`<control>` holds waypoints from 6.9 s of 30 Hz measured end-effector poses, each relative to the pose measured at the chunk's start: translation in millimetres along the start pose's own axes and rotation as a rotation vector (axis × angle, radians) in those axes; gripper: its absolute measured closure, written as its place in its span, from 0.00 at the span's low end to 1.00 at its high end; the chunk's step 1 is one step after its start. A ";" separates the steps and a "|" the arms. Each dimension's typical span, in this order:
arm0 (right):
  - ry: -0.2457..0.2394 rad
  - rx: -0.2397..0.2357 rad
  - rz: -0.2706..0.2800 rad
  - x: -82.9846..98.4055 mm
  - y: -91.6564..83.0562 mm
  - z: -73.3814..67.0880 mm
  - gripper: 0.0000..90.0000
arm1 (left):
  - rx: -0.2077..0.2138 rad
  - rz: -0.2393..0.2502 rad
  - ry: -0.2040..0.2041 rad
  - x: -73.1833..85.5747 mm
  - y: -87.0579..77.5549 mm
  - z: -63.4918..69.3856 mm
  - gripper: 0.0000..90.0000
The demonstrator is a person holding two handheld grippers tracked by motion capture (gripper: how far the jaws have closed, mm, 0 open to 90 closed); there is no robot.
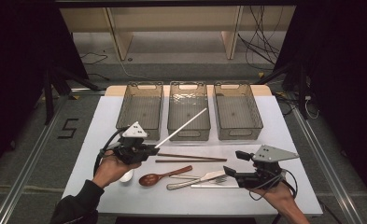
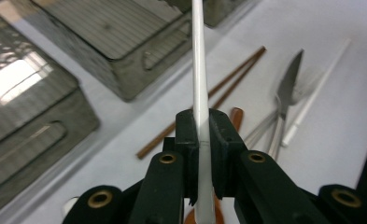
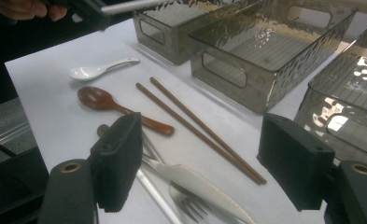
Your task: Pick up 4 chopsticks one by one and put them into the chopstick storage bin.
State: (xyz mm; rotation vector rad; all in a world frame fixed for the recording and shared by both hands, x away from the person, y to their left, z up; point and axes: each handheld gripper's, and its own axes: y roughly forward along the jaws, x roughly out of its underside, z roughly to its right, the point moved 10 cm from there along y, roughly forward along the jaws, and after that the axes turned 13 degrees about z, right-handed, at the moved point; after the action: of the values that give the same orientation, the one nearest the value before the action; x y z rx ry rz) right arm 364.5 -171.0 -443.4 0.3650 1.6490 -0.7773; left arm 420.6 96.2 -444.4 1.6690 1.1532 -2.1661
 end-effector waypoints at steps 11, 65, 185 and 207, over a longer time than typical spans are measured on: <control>0.017 0.004 0.007 -0.8 -2.9 4.0 0.32 | -0.099 0.031 -0.072 -9.4 -0.3 -43.7 0.92; 0.036 -0.035 -0.003 1.9 -0.8 -3.3 0.32 | -0.340 -0.028 -0.291 2.0 29.0 -159.4 0.92; -0.422 -0.251 -0.921 110.4 9.8 3.8 0.90 | 0.039 0.117 -0.072 23.7 -11.4 18.6 0.18; -0.517 -0.329 -0.865 99.2 3.5 -8.5 0.95 | 0.064 0.095 -0.069 26.2 -8.4 23.5 0.18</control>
State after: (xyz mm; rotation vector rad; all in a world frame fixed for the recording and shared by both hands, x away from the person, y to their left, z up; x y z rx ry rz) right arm 337.0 -180.4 -538.7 -0.7811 1.3646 -1.0833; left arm 389.0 94.5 -461.8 1.6260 0.9762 -2.2053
